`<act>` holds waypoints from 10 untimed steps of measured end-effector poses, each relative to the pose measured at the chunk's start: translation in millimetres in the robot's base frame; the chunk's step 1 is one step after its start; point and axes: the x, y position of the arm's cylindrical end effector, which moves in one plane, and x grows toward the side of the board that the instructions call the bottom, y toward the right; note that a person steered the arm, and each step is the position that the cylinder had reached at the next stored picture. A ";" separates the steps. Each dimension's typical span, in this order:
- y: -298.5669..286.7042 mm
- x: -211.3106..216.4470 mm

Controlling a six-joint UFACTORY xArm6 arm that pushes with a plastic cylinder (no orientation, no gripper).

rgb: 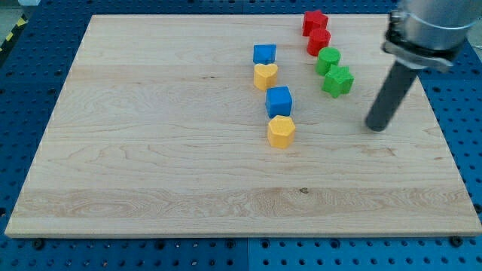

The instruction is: Nudge the blue cube right a bit

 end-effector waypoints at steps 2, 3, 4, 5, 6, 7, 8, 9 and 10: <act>-74.6 -45.5; -91.2 -63.5; -113.6 -83.9; -137.2 -85.7; -137.6 -72.8; -137.6 -52.6; -137.6 -31.4; -137.6 -15.1; -142.8 2.1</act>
